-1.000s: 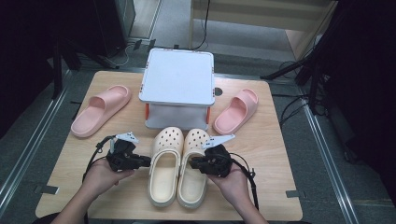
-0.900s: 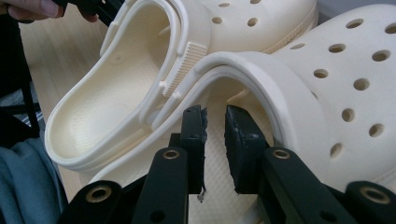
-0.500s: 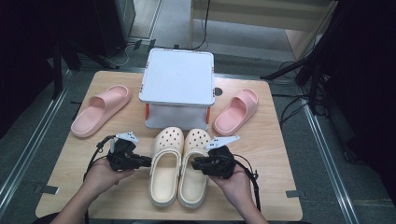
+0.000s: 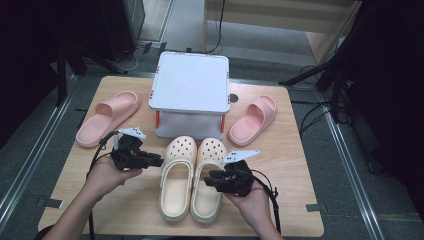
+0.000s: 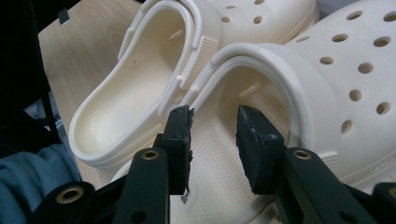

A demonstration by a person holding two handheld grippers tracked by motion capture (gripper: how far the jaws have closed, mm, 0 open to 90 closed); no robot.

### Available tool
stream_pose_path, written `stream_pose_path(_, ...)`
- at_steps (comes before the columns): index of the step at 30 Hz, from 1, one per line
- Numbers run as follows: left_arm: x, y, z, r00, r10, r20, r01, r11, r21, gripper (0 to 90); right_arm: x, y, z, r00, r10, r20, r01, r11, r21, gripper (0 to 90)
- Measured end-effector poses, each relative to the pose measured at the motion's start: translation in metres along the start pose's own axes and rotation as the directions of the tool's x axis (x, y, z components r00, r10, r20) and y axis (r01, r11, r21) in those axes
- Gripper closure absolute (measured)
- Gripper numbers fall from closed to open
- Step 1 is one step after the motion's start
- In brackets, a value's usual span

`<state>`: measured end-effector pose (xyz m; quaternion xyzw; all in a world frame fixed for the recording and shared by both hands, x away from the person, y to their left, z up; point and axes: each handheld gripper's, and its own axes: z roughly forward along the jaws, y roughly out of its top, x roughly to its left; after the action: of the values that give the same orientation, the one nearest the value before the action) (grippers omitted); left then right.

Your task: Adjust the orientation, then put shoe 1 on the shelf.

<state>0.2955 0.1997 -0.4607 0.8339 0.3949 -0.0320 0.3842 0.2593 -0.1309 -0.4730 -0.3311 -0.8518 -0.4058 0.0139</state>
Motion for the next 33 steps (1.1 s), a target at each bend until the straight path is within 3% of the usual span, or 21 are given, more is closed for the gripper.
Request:
stream_pose_path(13,0.009,0.041,-0.027,0.9998,0.022,0.002,-0.021,0.9992,-0.035,75.0,0.007,-0.008,-0.004,0.9985,0.045,0.030,-0.044,0.998,-0.039,54.5)
stream_pose_path(24,0.010,0.084,-0.046,0.9969,0.078,-0.001,-0.078,0.9951,-0.060,78.3,0.012,-0.011,-0.004,0.9954,0.079,0.053,-0.076,0.996,-0.050,50.8)
stream_pose_path(30,0.025,0.107,-0.046,0.9979,0.061,0.019,-0.060,0.9967,-0.054,84.1,0.015,-0.010,-0.002,0.9908,0.123,0.056,-0.119,0.990,-0.079,44.7)
stream_pose_path(33,0.032,0.113,-0.049,0.9984,0.057,0.005,-0.056,0.9961,-0.067,85.6,0.017,-0.010,0.001,0.9903,0.124,0.063,-0.119,0.989,-0.083,43.5)
